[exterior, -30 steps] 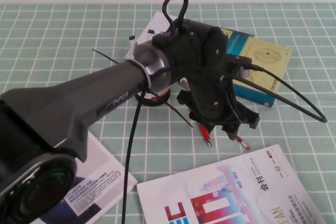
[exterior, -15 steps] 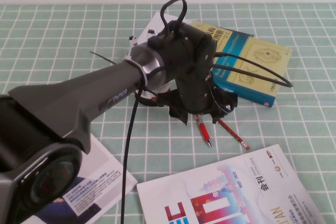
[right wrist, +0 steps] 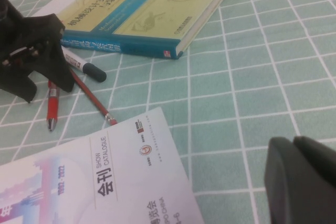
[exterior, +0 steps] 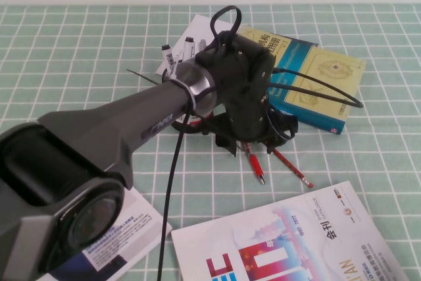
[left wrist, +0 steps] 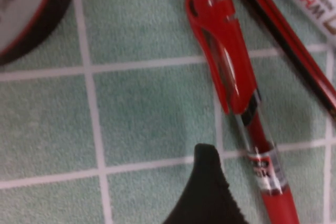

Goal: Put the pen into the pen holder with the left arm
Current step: Pick up the pen on the table

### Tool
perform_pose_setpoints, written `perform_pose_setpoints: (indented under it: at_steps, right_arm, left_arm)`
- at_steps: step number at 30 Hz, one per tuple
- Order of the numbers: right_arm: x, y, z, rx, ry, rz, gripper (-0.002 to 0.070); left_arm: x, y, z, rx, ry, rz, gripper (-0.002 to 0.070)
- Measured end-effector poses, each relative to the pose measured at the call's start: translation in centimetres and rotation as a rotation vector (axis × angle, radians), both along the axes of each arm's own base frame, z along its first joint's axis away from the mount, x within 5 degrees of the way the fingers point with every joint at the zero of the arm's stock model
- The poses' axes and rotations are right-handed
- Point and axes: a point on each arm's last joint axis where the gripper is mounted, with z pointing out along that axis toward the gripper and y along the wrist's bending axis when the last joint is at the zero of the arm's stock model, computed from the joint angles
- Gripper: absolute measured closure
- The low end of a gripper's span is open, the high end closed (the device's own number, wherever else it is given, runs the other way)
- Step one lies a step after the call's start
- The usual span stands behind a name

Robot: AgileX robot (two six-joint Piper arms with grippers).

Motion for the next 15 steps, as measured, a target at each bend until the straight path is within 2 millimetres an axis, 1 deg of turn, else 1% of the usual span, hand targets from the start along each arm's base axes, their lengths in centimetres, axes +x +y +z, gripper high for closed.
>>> perform_pose_setpoints:
  at_steps: [3, 7, 10, 12, 15]
  right_arm:
    - [0.0, 0.0, 0.0, 0.0, 0.0, 0.0, 0.0696]
    - [0.0, 0.01, 0.0, 0.0, 0.0, 0.001, 0.0696]
    - [0.0, 0.01, 0.0, 0.002, 0.0, 0.002, 0.0696]
    - [0.0, 0.01, 0.0, 0.002, 0.0, 0.002, 0.0696]
    - [0.0, 0.01, 0.0, 0.002, 0.0, 0.002, 0.0696]
  left_arm:
    - [0.25, 0.04, -0.19, 0.013, 0.004, 0.014, 0.0216]
    - [0.47, 0.3, -0.97, 0.035, 0.026, 0.025, 0.0216]
    - [0.51, 0.27, -1.01, 0.037, 0.028, 0.027, 0.0221]
    - [0.5, 0.3, -0.98, 0.04, 0.03, 0.029, 0.0237]
    - [0.56, 0.4, -0.99, 0.045, 0.03, 0.031, 0.029]
